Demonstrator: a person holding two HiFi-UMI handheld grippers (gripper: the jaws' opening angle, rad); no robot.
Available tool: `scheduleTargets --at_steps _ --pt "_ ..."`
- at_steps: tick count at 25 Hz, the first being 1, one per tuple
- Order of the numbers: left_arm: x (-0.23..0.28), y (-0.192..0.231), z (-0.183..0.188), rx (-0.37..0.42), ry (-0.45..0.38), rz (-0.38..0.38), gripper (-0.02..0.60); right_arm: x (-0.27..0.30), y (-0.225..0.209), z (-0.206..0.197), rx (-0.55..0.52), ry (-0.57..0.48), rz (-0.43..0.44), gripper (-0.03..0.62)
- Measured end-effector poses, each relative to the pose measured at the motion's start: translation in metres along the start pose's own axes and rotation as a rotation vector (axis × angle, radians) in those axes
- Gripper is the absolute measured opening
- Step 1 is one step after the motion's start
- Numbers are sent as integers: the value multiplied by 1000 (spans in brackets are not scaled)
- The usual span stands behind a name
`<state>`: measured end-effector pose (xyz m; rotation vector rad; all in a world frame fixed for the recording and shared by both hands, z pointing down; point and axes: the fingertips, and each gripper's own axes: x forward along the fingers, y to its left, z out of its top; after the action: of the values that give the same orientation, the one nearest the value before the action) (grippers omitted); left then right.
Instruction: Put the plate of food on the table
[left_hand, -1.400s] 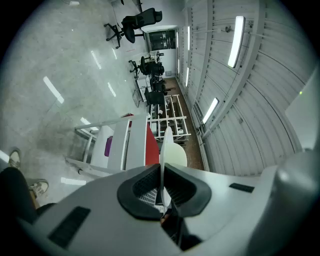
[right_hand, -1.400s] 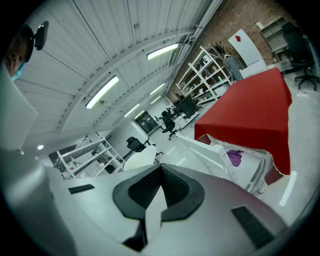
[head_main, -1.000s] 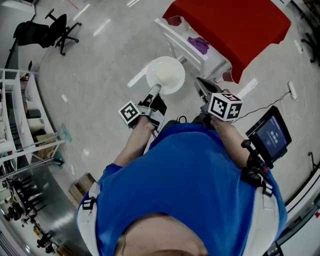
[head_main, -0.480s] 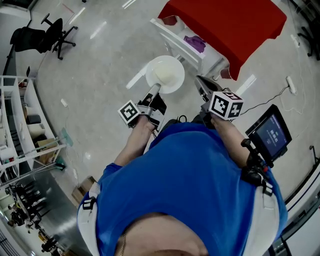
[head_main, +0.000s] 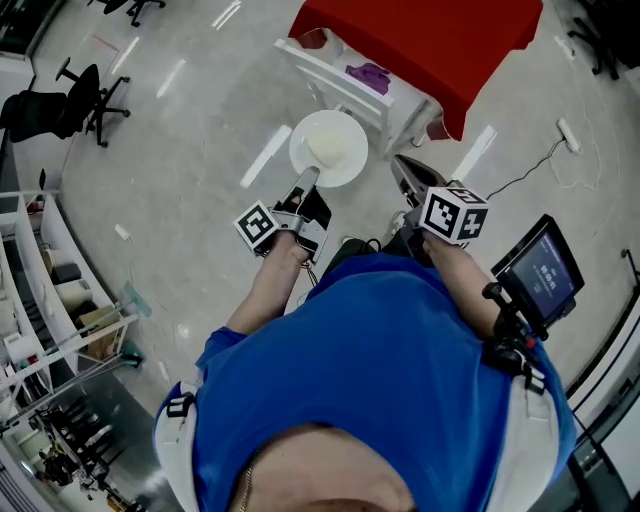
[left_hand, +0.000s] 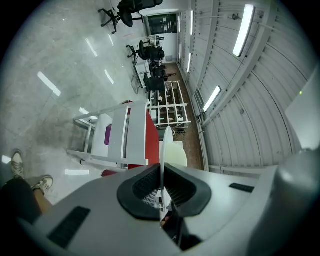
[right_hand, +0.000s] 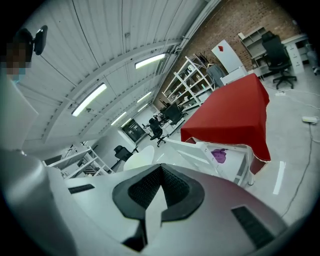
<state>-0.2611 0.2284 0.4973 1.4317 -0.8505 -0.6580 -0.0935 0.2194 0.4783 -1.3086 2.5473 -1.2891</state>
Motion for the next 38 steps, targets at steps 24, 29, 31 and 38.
scheduleTargets --at_steps 24,29,31,38 --pt "52 -15 -18 6 -80 -10 21 -20 -46 44 -15 -35 43 2" --pt "96 -26 -38 15 -95 2 21 -34 -81 79 -12 -36 54 2" --pt "104 -27 -44 16 -97 6 21 -40 -89 84 -11 -38 53 2" --pt "135 -30 -70 19 -86 15 21 -62 -122 102 -6 -51 38 2"
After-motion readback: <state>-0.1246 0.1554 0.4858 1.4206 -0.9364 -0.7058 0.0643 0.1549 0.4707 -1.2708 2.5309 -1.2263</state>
